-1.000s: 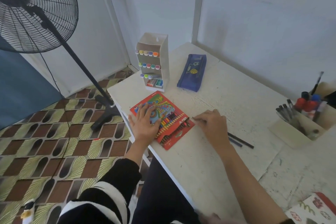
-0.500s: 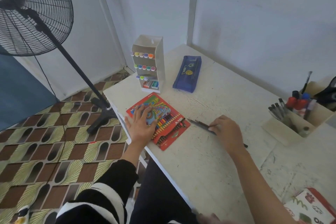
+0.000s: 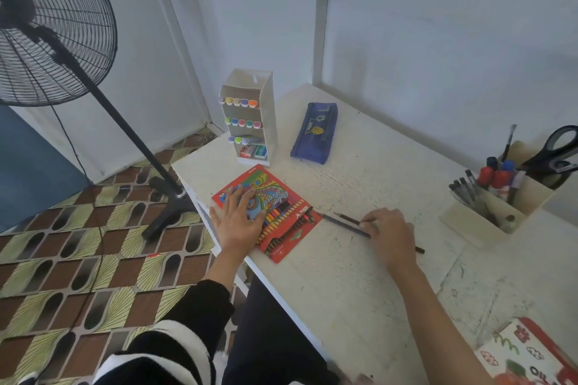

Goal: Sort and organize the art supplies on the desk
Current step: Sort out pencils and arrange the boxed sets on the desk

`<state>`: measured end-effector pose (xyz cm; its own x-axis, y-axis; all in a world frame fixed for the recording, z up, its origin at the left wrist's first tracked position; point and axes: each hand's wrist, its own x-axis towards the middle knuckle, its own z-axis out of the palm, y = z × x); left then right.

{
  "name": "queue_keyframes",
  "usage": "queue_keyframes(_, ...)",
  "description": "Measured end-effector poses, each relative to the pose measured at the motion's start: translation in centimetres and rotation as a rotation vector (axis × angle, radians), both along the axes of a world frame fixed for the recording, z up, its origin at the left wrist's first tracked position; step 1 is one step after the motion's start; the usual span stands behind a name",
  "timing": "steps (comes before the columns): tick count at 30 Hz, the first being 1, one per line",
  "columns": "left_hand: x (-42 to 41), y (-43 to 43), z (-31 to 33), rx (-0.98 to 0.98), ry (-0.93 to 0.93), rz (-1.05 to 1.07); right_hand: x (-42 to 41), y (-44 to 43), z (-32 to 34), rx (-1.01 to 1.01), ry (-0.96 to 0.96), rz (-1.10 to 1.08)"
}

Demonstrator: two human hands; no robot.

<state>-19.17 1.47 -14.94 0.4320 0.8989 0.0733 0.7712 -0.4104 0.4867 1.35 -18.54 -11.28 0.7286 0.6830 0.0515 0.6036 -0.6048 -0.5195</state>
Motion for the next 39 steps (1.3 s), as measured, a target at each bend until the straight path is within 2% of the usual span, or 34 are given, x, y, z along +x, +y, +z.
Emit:
queue_keyframes(2, 0.1, 0.0, 0.0, -0.004, 0.005, -0.003, 0.0, 0.0, 0.9, 0.044, -0.01, -0.024)
queue_keyframes(4, 0.0, 0.0, 0.0, -0.002, 0.005, 0.001, 0.0, 0.0, 1.8, 0.175, 0.002, -0.01)
queue_keyframes(7, 0.0, 0.1, -0.1, 0.001, 0.007, 0.003, -0.2, 0.1, 3.7, 0.443, 0.125, 0.016)
queue_keyframes(11, 0.0, 0.0, 0.0, -0.008, 0.006, 0.003, -0.6, 0.2, 5.3, 0.625, 0.232, 0.011)
queue_keyframes(17, -0.1, -0.1, 0.1, -0.009, -0.008, 0.0, -1.6, 0.0, 4.3, 0.902, 0.607, -0.203)
queue_keyframes(22, 0.0, -0.1, 0.3, -0.003, -0.015, -0.003, -3.0, -0.1, 2.4, 1.052, 0.933, -0.331)
queue_keyframes(27, 0.0, -0.1, 0.3, -0.007, -0.015, -0.001, -4.7, 0.2, 0.4, 1.118, 1.077, -0.412)
queue_keyframes(30, 0.0, -0.1, 0.2, -0.01, -0.025, -0.001, -5.8, 0.4, -0.3, 1.103, 1.043, -0.369)
queue_keyframes(36, -0.1, 0.0, 0.1, -0.008, -0.024, -0.008, -7.9, 0.4, -1.6, 0.737, 0.609, -0.181)
queue_keyframes(39, -0.1, 0.0, 0.0, -0.007, -0.024, -0.006, -7.9, 0.5, -2.6, 0.624, 0.472, -0.105)
